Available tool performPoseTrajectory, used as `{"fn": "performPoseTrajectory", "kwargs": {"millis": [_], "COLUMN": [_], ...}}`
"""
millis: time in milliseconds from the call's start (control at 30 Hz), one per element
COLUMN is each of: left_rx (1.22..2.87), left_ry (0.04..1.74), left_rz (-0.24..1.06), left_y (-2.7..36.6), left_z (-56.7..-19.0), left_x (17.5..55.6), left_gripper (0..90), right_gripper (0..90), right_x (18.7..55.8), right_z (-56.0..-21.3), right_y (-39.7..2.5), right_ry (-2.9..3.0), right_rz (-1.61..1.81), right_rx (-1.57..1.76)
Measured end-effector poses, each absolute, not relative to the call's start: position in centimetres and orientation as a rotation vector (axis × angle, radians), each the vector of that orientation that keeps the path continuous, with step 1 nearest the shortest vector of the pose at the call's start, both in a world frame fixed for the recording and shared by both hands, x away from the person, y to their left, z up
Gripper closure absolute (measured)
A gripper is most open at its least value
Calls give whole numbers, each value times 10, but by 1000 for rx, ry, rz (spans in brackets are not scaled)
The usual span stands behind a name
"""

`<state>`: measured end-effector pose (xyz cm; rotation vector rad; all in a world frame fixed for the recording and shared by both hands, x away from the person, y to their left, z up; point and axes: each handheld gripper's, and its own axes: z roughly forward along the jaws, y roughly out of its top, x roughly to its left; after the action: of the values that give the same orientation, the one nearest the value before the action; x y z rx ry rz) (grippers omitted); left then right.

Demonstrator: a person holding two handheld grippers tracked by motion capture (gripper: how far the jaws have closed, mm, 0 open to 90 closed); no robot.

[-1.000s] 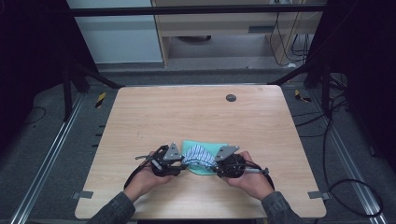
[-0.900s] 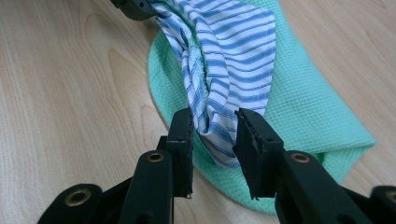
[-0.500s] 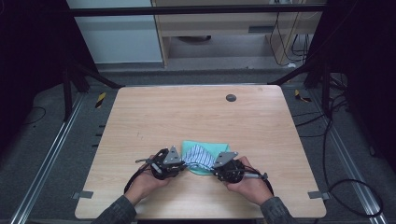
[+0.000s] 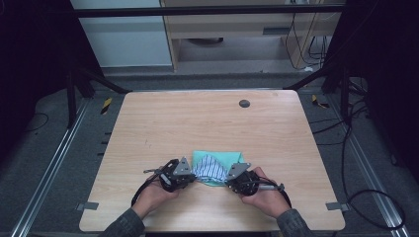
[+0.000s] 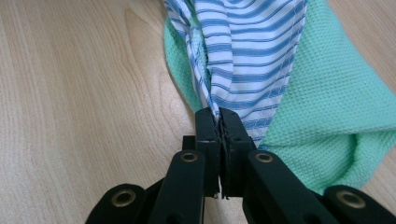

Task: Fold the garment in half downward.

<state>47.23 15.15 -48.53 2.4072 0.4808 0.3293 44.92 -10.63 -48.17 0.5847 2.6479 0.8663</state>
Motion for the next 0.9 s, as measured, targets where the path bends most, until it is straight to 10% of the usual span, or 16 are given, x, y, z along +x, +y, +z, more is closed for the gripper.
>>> {"fn": "performPoseTrajectory", "kwargs": {"millis": [233, 733, 900], "left_rx": [2400, 2313, 2269], "left_ry": [493, 702, 840], "left_rz": [307, 340, 367], "left_y": [154, 193, 211], "left_z": [-483, -470, -473], "left_x": [465, 463, 478], "left_gripper": [866, 251, 140], "right_gripper": [824, 211, 161], "right_x": [447, 438, 448], "right_z": [-481, -477, -479], "right_y": [-107, -142, -158], "right_ry": [2645, 2514, 2439], "right_rz": [876, 891, 898], "right_rx": [593, 788, 916]}}
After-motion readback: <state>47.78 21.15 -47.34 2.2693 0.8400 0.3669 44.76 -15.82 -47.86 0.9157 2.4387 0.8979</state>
